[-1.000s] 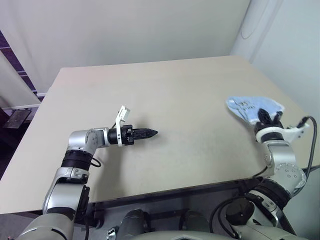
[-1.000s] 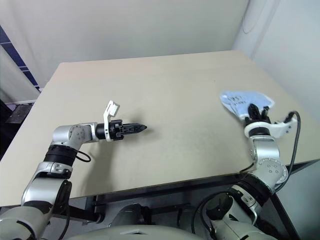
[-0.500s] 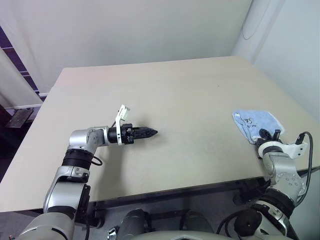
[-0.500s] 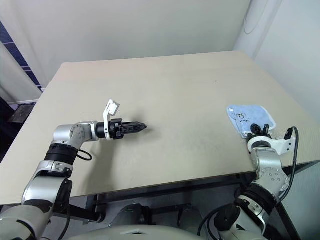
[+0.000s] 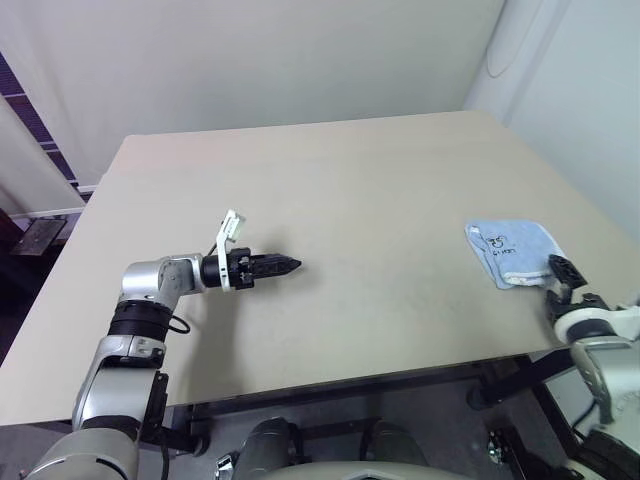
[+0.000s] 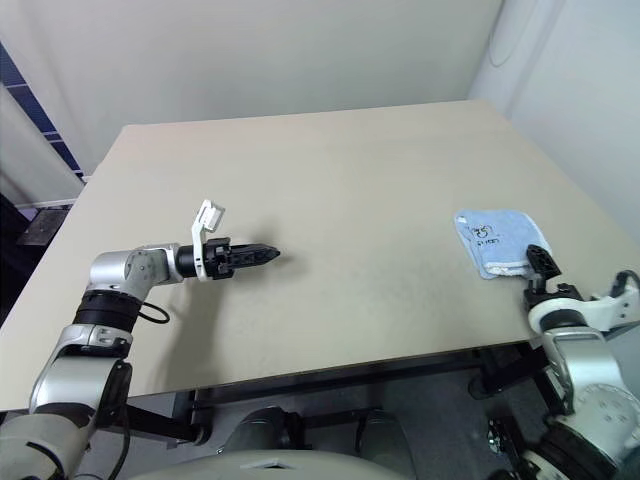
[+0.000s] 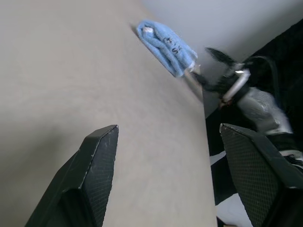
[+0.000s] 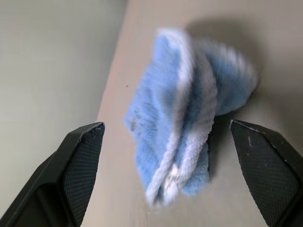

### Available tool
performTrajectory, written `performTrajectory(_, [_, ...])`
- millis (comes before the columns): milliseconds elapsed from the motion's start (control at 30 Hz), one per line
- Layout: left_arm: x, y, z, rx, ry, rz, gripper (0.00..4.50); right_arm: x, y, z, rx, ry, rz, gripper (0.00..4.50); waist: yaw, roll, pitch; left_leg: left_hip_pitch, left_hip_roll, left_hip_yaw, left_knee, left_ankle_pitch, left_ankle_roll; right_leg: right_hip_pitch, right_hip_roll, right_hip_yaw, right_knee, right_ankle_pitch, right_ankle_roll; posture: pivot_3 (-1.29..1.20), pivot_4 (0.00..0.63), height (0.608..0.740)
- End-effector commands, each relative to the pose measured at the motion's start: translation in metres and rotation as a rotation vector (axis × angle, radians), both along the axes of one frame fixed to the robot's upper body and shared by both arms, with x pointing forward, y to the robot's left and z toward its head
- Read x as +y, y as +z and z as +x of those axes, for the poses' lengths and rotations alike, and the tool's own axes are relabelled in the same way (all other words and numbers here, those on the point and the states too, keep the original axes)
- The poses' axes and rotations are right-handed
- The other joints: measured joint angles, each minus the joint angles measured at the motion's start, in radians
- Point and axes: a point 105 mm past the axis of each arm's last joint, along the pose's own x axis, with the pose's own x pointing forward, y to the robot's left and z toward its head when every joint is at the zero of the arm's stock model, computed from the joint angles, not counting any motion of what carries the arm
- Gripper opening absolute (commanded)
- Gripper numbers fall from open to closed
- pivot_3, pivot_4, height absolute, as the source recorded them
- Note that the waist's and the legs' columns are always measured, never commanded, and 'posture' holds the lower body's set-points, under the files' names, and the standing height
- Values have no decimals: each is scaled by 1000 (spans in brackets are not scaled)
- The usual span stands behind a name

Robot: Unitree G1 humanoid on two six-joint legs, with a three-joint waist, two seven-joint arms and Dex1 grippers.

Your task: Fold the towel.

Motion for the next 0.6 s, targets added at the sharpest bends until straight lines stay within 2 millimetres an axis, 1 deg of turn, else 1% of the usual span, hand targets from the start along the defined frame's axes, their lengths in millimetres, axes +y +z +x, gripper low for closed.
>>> performTrajectory(33, [7, 18, 3, -93, 1, -10, 3582, 26, 49, -7, -98, 163, -217, 4467, -2, 0, 0, 1, 0, 0, 0, 0, 0, -1, 0, 0, -1, 0, 0, 0, 0, 716])
performTrajectory(67, [9, 21, 4, -112, 6, -16, 3582, 37, 56, -8, -91, 226, -313, 4467, -3, 1, 0, 1, 0, -1, -1, 0, 0, 0, 0, 0, -2, 0, 0, 0, 0, 716])
performTrajectory(133, [11, 23, 4, -128, 6, -21, 3582, 59, 64, -7, -78, 334, -483, 4467, -6, 1, 0, 2, 1, -1, -2, 0, 0, 0, 0, 0, -5, 0, 2, 0, 0, 716])
performTrajectory(167, [11, 27, 4, -144, 3, -36, 3582, 69, 68, -4, -81, 369, -586, 4467, -6, 1, 0, 2, 1, -1, -3, 0, 0, 1, 1, -1, -8, 1, 2, 0, 0, 716])
performTrajectory(267, [11, 37, 5, -245, 24, -89, 3582, 98, 74, 7, -160, 466, -789, 4467, -1, 0, 1, 2, 3, -2, -3, 0, 0, 2, 1, -3, -11, 2, 2, 0, 0, 716])
performTrajectory(333, [12, 34, 6, -317, 56, -81, 3582, 113, 70, 14, -195, 526, -899, 4467, 2, 0, 1, 1, 2, -2, -3, 0, 0, 2, 1, -3, -13, 3, 3, 0, 0, 716])
performTrajectory(400, [15, 36, 4, -391, 76, -103, 3582, 131, 56, 20, -195, 645, -990, 4467, 4, 0, 1, 0, 2, -1, -3, -2, 2, 2, 0, -3, -14, 3, 1, 0, 0, 716])
performTrajectory(467, [16, 39, 0, -440, 81, -111, 3582, 149, 48, 20, -248, 756, -1096, 4467, 6, -1, 1, -2, 1, -1, -3, -3, 4, 1, 0, -3, -15, 4, 0, 0, 0, 716])
performTrajectory(533, [17, 39, -3, -473, 85, -83, 3582, 167, 42, 14, -322, 885, -1128, 4467, 7, -1, 2, -3, 0, 0, -3, -3, 5, 0, 1, -4, -15, 4, 1, 0, 0, 716])
performTrajectory(600, [17, 38, -8, -508, 73, -58, 3582, 177, 37, 12, -367, 977, -1117, 4467, 8, -2, 2, -4, -1, 0, -2, -2, 7, 0, 1, -4, -15, 4, 2, 0, 0, 716])
